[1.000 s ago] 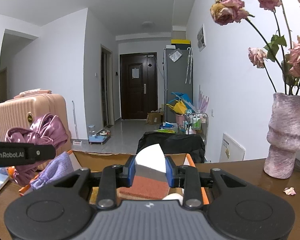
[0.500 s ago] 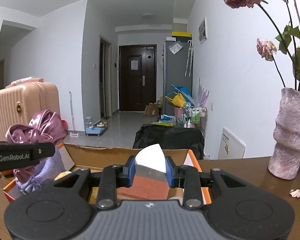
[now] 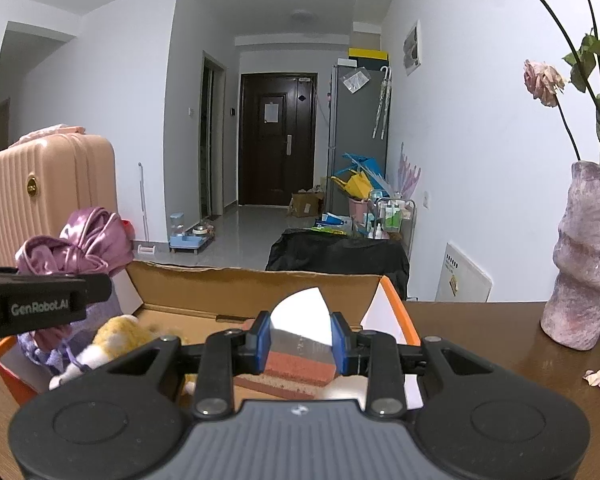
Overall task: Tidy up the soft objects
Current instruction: 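Lower the scrunchie and foam wedge into the box with both grippers, then open both grippers to release the scrunchie and wedge into the box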
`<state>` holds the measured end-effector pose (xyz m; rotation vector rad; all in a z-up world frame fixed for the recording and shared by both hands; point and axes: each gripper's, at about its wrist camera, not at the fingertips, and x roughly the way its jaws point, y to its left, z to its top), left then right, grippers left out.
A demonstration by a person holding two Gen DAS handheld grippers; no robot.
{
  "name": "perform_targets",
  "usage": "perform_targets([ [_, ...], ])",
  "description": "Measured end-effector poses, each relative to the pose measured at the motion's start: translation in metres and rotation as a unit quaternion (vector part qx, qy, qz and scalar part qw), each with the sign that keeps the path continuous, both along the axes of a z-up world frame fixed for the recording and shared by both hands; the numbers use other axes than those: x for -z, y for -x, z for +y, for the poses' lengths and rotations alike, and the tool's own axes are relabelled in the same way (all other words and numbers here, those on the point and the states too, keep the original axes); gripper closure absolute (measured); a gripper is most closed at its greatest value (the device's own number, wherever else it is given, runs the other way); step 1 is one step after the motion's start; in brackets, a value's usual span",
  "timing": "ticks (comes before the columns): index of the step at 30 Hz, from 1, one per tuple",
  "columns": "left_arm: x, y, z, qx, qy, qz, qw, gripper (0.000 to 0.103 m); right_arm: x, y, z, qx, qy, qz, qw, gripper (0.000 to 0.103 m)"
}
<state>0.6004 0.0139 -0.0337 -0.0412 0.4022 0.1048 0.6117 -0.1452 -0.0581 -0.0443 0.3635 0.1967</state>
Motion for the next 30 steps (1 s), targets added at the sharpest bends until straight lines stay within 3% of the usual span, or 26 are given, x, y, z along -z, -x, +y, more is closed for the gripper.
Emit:
perform_targets([
  [7, 0.001, -0.002, 0.002, 0.002, 0.0, 0.001, 1.0, 0.063, 0.001, 0.0, 0.0, 0.001, 0.001, 0.003, 1.0, 0.07],
  [11, 0.0, -0.002, 0.006, -0.008, 0.009, -0.001, 0.9999, 0.05, 0.002, -0.002, -0.001, 0.002, 0.003, 0.008, 1.0, 0.066],
  [14, 0.0, -0.002, 0.009, -0.024, 0.014, -0.002, 0.9996, 0.032, 0.003, -0.002, -0.002, 0.008, 0.002, 0.009, 1.0, 0.063],
  [17, -0.001, 0.003, 0.011, -0.037, 0.01, -0.016, 0.9991, 0.015, 0.004, 0.0, -0.004, 0.015, -0.003, 0.005, 1.0, 0.038],
  [19, -0.003, 0.005, 0.012, -0.047, 0.009, -0.023, 0.9986, 0.005, 0.003, 0.0, -0.008, 0.021, -0.007, 0.0, 1.0, 0.013],
  [21, -0.004, 0.007, 0.013, -0.057, 0.008, -0.029, 0.9979, 0.0, 0.002, 0.001, -0.009, 0.026, -0.009, -0.005, 1.0, 0.01],
  [24, -0.005, 0.006, 0.017, -0.065, 0.012, -0.028, 0.9974, 0.0, 0.002, 0.0, -0.012, 0.035, -0.01, -0.007, 0.999, 0.0],
  [30, -0.005, 0.005, 0.02, -0.07, 0.019, -0.022, 0.9971, 0.0, 0.002, 0.0, -0.013, 0.04, -0.011, -0.007, 0.999, 0.0],
])
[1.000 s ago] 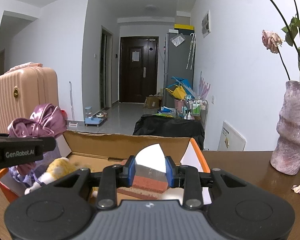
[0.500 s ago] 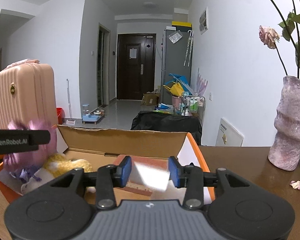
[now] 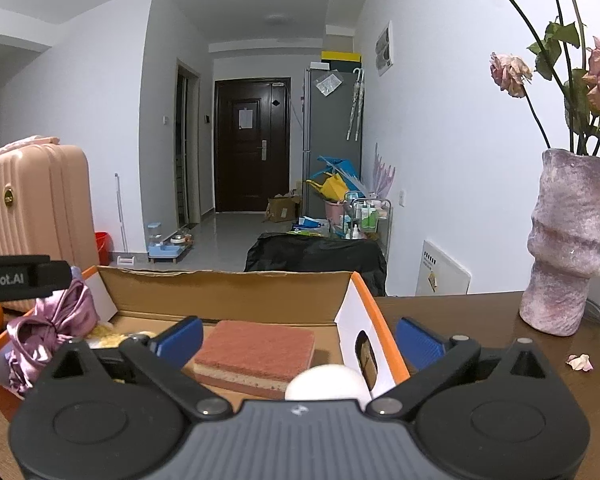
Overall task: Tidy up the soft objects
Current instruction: 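Open both grippers to release the scrunchie and wedge into the box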
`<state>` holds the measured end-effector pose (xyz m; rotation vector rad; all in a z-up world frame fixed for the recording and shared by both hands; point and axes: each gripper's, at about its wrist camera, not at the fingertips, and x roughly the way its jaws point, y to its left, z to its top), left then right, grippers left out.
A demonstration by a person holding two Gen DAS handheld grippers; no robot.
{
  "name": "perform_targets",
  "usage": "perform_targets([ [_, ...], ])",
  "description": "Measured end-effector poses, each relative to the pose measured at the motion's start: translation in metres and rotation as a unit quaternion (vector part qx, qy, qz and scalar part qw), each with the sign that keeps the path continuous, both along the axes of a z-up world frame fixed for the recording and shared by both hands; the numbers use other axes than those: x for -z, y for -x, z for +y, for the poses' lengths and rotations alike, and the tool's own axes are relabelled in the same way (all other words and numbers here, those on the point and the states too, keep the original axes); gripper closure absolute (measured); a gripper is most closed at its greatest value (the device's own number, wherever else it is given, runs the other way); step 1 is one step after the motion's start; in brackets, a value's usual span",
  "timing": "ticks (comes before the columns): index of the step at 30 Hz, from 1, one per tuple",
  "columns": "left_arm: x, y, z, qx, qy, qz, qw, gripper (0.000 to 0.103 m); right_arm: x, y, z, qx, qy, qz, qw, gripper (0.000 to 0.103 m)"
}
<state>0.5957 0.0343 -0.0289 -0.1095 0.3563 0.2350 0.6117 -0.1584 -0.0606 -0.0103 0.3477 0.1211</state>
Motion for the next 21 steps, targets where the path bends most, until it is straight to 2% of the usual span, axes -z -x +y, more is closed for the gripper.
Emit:
perform_targets([
  [16, -0.01, 0.011, 0.001, 0.006, 0.011, -0.012, 0.9998, 0.0, -0.006, 0.013, -0.005, 0.0, 0.0, -0.012, 1.0, 0.0],
  [21, -0.013, 0.018, 0.001, 0.008, 0.004, -0.018, 0.9998, 0.0, -0.009, 0.021, -0.006, -0.005, 0.002, -0.017, 1.0, 0.0],
])
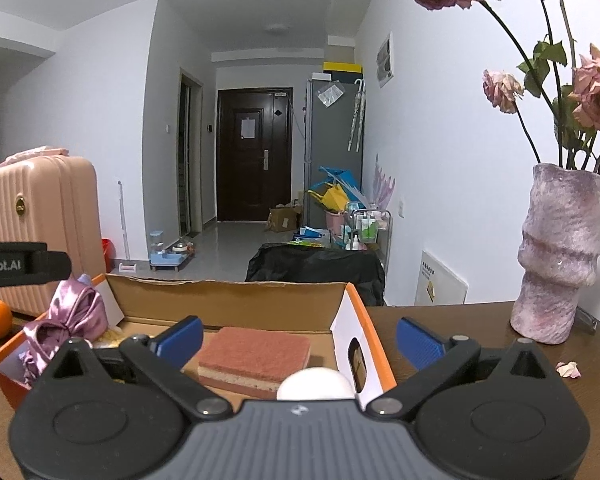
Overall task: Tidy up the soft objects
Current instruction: 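Open both grippers to release the scrunchie and wedge into the box, then withdraw both tools from the box toward the remaining items on the table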
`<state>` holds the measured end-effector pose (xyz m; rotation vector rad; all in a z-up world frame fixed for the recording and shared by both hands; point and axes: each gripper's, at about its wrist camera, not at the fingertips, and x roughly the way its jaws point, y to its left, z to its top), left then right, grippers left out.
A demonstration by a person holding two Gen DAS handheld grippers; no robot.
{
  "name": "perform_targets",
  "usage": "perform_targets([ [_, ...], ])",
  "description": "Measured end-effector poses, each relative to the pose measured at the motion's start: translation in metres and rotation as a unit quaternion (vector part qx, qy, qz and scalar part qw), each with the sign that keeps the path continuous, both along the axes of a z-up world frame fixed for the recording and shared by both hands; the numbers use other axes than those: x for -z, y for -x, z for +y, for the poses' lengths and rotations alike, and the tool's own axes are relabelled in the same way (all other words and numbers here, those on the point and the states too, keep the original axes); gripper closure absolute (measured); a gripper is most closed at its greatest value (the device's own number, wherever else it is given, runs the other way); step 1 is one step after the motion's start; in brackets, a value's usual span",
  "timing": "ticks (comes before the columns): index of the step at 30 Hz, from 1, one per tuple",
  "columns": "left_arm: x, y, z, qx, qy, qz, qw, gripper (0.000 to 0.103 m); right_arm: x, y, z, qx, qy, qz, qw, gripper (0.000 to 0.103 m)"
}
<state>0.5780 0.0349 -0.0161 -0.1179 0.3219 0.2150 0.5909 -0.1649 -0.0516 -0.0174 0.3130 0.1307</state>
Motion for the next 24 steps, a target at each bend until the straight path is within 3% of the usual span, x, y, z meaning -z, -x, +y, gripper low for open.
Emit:
perform_targets([
  [24, -0.016, 0.08, 0.016, 0.029, -0.003, -0.02, 0.9994, 0.0, -0.015, 0.074, -0.006, -0.027, 0.01, -0.028, 0.999, 0.0],
])
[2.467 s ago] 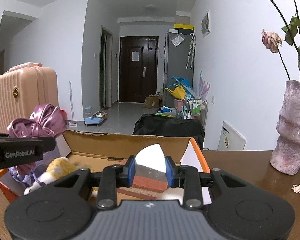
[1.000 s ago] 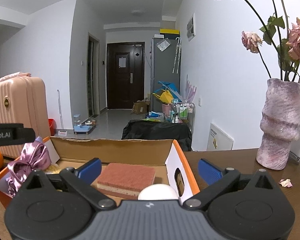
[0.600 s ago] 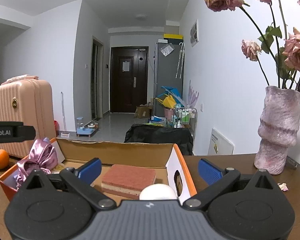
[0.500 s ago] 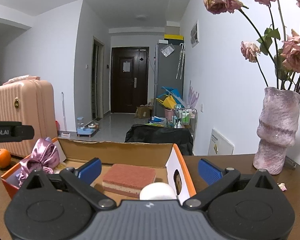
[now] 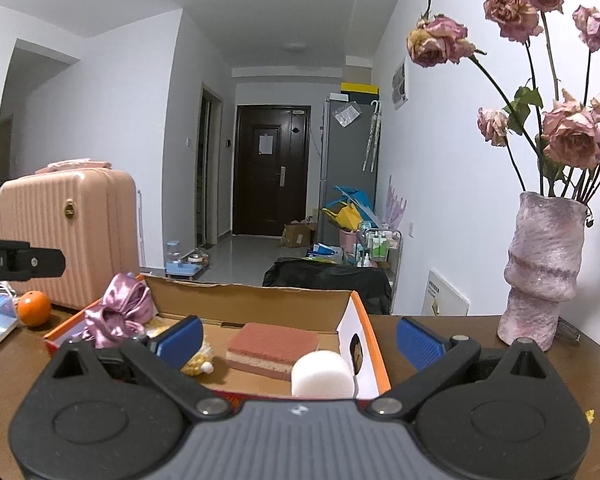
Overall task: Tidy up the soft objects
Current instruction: 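Withdraw both tools from the box toward the remaining items on the table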
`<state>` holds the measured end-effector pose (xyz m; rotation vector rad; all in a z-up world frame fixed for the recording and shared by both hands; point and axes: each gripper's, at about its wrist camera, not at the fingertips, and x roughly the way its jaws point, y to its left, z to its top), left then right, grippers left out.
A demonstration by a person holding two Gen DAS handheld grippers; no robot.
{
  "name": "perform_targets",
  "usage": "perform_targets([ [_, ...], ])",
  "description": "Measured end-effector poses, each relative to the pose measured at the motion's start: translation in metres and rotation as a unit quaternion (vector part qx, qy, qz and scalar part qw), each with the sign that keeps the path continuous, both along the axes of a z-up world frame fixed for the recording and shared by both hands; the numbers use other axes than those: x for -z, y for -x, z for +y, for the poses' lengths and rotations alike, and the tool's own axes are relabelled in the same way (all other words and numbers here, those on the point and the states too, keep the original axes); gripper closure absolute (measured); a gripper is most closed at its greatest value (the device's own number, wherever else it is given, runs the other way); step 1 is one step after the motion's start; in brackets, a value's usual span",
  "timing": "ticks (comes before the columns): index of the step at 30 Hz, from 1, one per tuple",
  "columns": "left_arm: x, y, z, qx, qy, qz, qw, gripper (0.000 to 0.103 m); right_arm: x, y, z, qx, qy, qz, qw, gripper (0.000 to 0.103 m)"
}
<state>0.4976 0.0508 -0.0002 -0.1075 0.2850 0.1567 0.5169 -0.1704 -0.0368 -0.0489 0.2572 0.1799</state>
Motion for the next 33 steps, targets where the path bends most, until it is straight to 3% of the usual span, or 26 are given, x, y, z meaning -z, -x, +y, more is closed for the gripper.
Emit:
perform_targets([
  [33, 0.015, 0.122, 0.011, 0.013, -0.035, 0.011, 0.9992, 0.0, 0.007, 0.121, 0.001, -0.023, 0.005, 0.001, 1.0, 0.0],
])
